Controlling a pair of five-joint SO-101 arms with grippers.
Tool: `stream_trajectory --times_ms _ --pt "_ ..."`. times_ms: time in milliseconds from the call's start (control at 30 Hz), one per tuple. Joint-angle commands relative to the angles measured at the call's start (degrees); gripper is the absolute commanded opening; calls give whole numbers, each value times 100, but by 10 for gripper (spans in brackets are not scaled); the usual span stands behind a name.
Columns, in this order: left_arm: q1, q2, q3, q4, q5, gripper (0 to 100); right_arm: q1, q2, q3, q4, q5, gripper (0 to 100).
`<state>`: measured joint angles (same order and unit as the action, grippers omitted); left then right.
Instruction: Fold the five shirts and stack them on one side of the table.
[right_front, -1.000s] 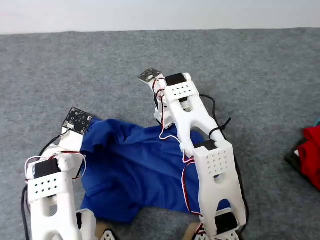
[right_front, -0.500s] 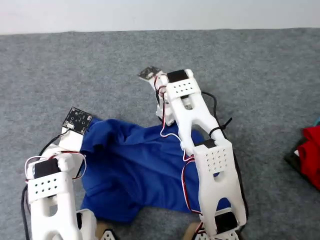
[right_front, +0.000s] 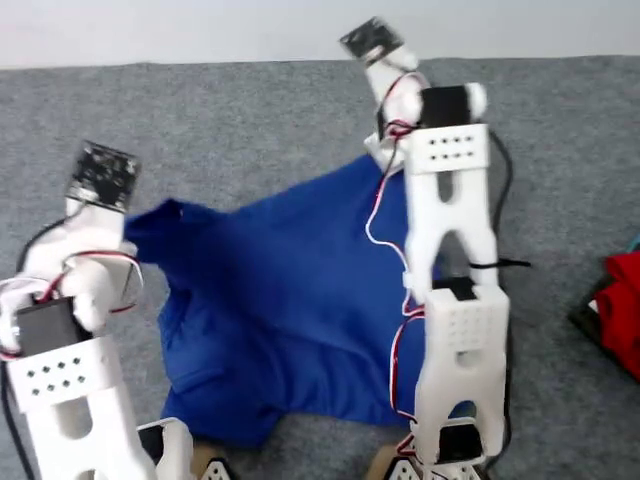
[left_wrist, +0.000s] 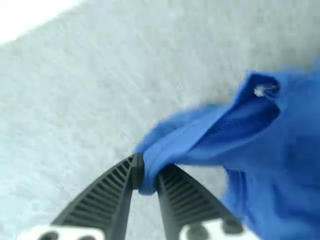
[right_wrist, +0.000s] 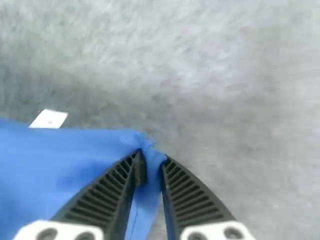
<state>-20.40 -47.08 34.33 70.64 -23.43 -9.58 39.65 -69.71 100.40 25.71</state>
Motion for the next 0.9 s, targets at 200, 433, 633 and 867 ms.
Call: stream_trajectory --times_ms 200,433,633,867 --pt "211 -62 -1991 62 774 3 567 -2079 -343 242 70 10" --pt "1644 -70 -3943 325 774 3 796 -3451 -343 242 325 10" --pt "2576 -9 -5411 281 765 3 1226 -4778 -334 242 607 10" --pt "2593 -53 -6466 448 756 3 2114 -6554 686 242 1020 11"
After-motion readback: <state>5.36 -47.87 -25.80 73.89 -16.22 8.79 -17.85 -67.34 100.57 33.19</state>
